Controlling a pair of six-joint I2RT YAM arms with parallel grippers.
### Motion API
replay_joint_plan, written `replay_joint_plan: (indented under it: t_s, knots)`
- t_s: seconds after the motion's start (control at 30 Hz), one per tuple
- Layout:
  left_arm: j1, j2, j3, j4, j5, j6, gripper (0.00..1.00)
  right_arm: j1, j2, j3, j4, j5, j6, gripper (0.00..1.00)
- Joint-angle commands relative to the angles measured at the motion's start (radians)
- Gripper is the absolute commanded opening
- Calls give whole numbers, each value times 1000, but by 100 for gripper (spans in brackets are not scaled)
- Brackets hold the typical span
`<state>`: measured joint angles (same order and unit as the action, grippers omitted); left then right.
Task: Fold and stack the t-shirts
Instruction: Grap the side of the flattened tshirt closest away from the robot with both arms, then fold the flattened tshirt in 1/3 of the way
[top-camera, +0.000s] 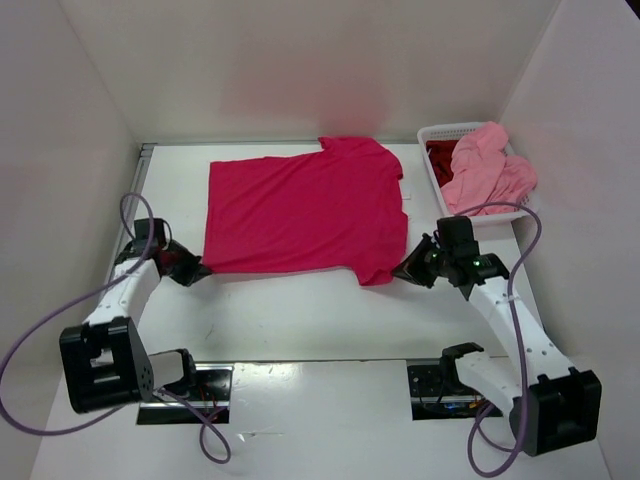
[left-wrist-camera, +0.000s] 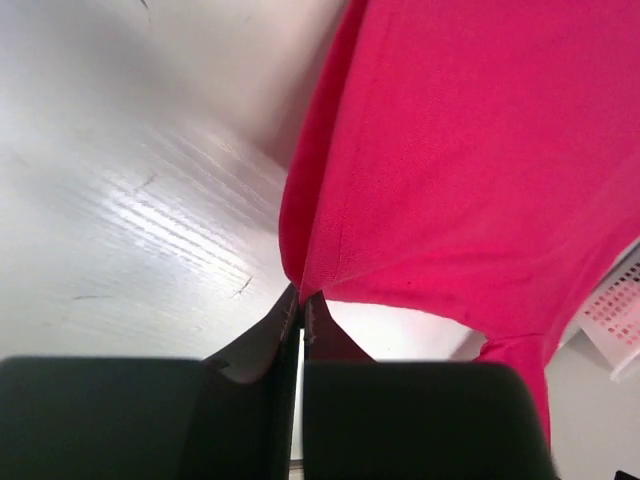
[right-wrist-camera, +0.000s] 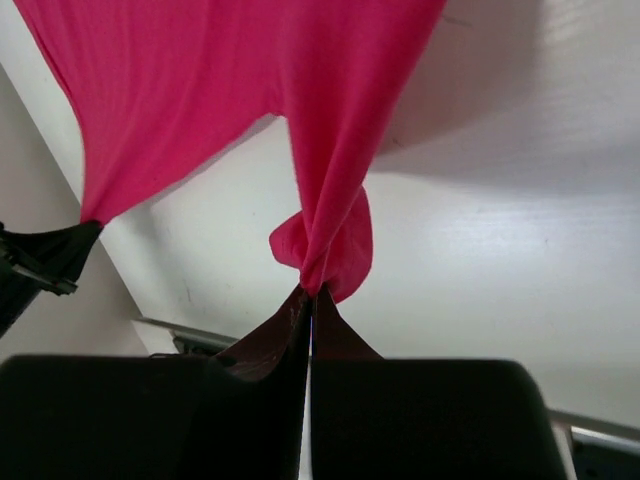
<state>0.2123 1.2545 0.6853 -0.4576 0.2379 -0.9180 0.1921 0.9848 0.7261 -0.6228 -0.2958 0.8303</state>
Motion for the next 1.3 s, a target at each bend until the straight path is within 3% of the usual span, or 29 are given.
replay_joint_plan:
  t_s: [0.0, 0.1, 0.23, 0.57, 0.8, 1.13, 1.27]
  knots:
    - [65, -79, 46, -151, 66, 99, 0, 4, -80, 24, -133, 1, 26, 0]
    - [102, -95, 100, -188, 86, 142, 0, 4, -80, 80, -146, 11, 26, 0]
    - [113, -44, 184, -136, 141, 137, 0, -8, 9, 145, -39, 50, 3, 0]
    - [88, 299, 364, 85, 164, 64, 0, -26, 520, 487, 196, 135, -82, 0]
    - [68, 500, 468, 129, 133, 54, 0, -36, 793, 708, 207, 204, -111, 0]
    - [48, 637, 598, 158, 101, 27, 1, -68, 1092, 1002, 170, 260, -152, 0]
    - [39, 661, 622, 198, 92, 7, 3, -68, 1131, 1039, 149, 311, -163, 0]
